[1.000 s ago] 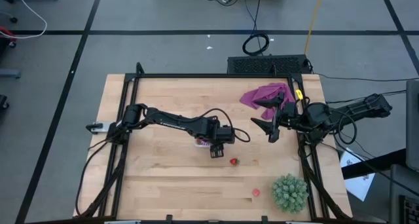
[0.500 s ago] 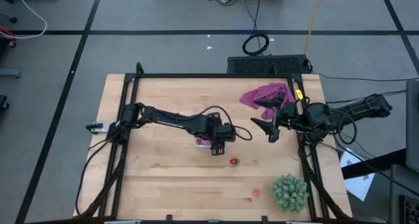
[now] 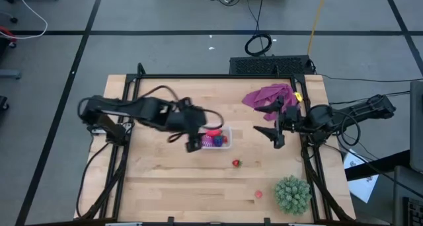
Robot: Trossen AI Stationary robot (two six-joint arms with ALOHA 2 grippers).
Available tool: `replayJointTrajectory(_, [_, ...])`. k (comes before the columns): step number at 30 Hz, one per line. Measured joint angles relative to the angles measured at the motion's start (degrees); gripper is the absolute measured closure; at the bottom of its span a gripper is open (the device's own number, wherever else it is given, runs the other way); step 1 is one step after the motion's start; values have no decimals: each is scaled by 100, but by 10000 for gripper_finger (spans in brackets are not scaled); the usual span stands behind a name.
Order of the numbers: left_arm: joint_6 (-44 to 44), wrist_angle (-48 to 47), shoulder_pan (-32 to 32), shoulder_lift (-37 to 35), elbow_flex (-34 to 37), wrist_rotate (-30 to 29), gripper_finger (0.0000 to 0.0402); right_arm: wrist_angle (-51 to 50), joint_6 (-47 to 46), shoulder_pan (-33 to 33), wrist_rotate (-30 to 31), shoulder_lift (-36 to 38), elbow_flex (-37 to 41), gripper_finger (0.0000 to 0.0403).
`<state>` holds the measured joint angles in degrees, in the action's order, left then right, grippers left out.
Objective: Pick and placing Produce into tupperware
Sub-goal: Put the red strawberry fruit into the transparent container
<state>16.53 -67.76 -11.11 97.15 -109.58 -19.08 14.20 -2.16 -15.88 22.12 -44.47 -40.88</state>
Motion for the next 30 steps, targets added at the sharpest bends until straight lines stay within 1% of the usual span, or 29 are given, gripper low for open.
replayJointTrajectory(4, [740,-879,-497,-318,9,-535,110,-51,37,-1,-445,-126,0,86])
replayJointTrajectory(8, [1557,-1766,-966,-454,15,-1088,117,-92,133,-66,-587,-376,0,86])
replayJointTrajectory(11, [1934,-2212,-1245,-483,19,-1423,115,-67,275,-199,-593,-590,0,86])
replayJointTrajectory(16, [2047,-2221,-1540,-578,177,-1505,118,336,681,-493,-591,-881,0,86])
replayJointTrajectory(20, [2185,-2222,-1600,-820,528,-1553,124,565,1143,-749,-575,-1052,-86,86])
replayJointTrajectory(21, [2265,-2222,-1596,-915,652,-1555,125,562,1244,-797,-528,-1097,-152,86])
replayJointTrajectory(24, [2546,-2227,-1591,-1220,1048,-1556,125,422,1515,-943,-86,-1261,-493,86])
replayJointTrajectory(27, [2858,-2230,-1594,-1552,1463,-1562,124,-258,1774,-1037,342,-1486,-1054,86])
replayJointTrajectory(30, [3147,-2218,-1598,-1813,1830,-1561,126,-1208,1794,-1056,696,-1799,-1797,86])
